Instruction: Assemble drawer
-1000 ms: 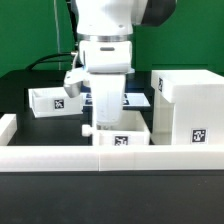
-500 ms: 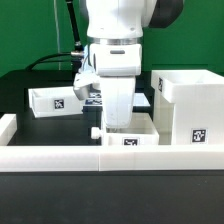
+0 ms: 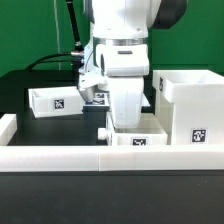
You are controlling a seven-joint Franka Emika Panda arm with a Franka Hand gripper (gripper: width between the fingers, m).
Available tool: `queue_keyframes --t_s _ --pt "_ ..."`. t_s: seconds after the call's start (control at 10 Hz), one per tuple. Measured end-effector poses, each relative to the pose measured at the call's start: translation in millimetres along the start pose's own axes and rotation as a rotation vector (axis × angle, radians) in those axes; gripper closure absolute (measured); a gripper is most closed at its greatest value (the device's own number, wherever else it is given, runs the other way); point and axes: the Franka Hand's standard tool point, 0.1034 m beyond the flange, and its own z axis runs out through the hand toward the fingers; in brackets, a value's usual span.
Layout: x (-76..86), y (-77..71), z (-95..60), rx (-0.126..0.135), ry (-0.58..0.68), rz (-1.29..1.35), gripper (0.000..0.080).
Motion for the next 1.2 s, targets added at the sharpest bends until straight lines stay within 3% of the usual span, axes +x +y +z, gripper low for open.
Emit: queue_keyframes --t_s 0.3,0.4,0.7,1.1,1.2 --pt "-1.5 0.1 0.2 -0.004 0.0 0.006 0.0757" --pt "-0.8 -0.1 1.4 -0.023 0.002 0.007 0.0757" --pt "2.9 -1.4 1.6 -0.008 0.001 0.013 0.0757" --pt "4.6 -0.8 0.1 -0.011 0.001 0.05 0.0757" --pt "4.3 -0.1 0.8 -0.029 0.003 0.051 0.0757"
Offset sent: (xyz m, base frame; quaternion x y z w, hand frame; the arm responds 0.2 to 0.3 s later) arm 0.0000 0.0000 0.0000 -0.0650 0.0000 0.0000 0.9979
